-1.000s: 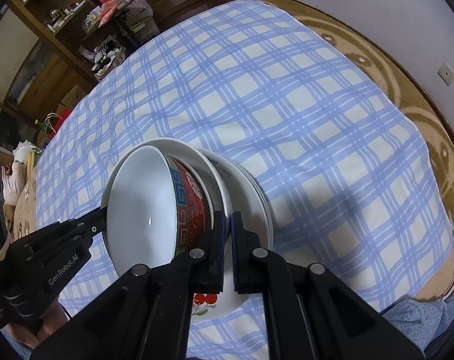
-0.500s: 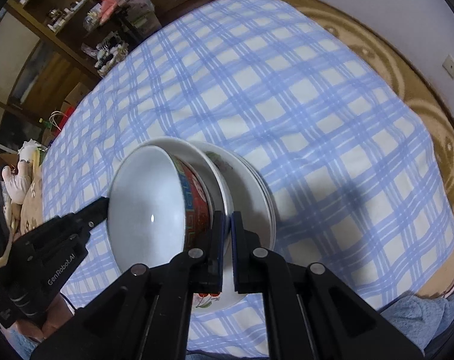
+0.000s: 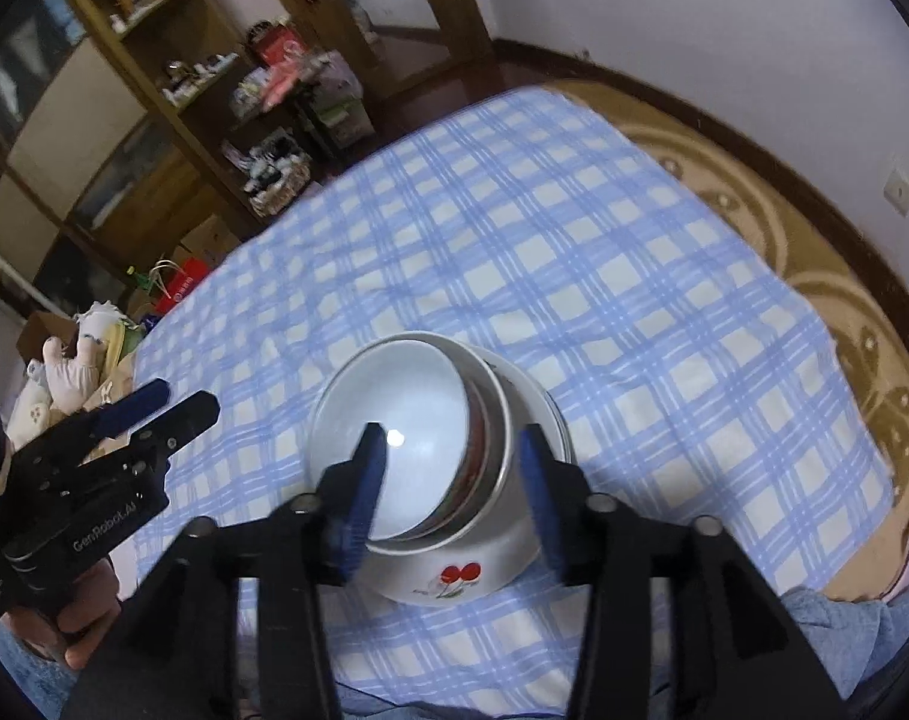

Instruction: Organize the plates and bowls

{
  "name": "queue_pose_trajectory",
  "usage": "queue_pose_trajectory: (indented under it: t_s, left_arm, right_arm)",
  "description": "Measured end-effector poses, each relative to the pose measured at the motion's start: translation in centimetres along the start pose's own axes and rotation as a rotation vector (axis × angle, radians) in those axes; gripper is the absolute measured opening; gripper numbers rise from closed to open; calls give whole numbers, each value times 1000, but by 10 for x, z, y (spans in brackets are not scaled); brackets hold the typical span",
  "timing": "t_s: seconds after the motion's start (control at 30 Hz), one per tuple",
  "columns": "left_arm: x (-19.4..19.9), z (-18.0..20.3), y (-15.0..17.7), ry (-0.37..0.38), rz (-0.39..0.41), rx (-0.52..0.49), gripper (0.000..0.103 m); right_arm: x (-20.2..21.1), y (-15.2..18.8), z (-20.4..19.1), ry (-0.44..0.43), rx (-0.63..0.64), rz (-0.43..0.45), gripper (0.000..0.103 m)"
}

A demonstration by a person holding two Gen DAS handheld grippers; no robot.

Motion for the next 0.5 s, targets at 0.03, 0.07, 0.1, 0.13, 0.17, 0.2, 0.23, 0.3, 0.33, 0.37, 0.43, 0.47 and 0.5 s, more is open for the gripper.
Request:
queue_pose_trajectory:
  t_s: [0.03,0.07,0.1,0.13,0.17,0.2,0.23,0.3,0.33,0.37,0.43,0.47,0.5]
  left_arm:
    - [9,-4,1,-12,18,3,81]
    - [16,-8,1,-21,33,7,83]
    - [25,-13,2,-30,48,13,84]
    - [32,-17,3,-35,58,19,85]
    - [41,-23,4,-46,71,27,86]
    - [49,-28,6,-58,85,30,87]
    - [57,-31,8,-68,100,28,87]
    - [73,-37,12,-91,135,16,90]
    - [81,-40,15,-106,153,14,90]
    - [88,-44,19,-123,168,15,92]
    - [101,-51,26,-135,200,17,92]
    - [105,-52,29,-129,209,23,93]
    - [109,-55,32,-124,219,32,93]
  right_arm:
    - [4,0,-2,0,10,13,62]
    - [11,-1,-6,1,27,34,64]
    - [17,-2,-8,3,37,50,66]
    - [26,-3,-14,0,50,72,70]
    - [32,-3,-17,-4,57,85,72]
    - [38,-4,-22,-9,63,99,76]
    - [46,-4,-26,-15,72,116,78]
    - [58,-3,-33,-11,94,147,83]
    - [67,-2,-38,-6,112,173,88]
    - [73,-1,-41,0,122,192,90]
    - [86,1,-48,5,137,246,102]
    - [91,2,-51,2,141,267,103]
    - [98,4,-55,-4,144,298,103]
Point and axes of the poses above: each gripper's, at about its wrist camera, not at the fingertips, and x roughly against the way its jaws point, z to its right, y to its underside, the point moved 8 cm from there along -x, roughly the way its jaws point, and after that the axes turned 3 degrees about x, right-handed, at the moved point
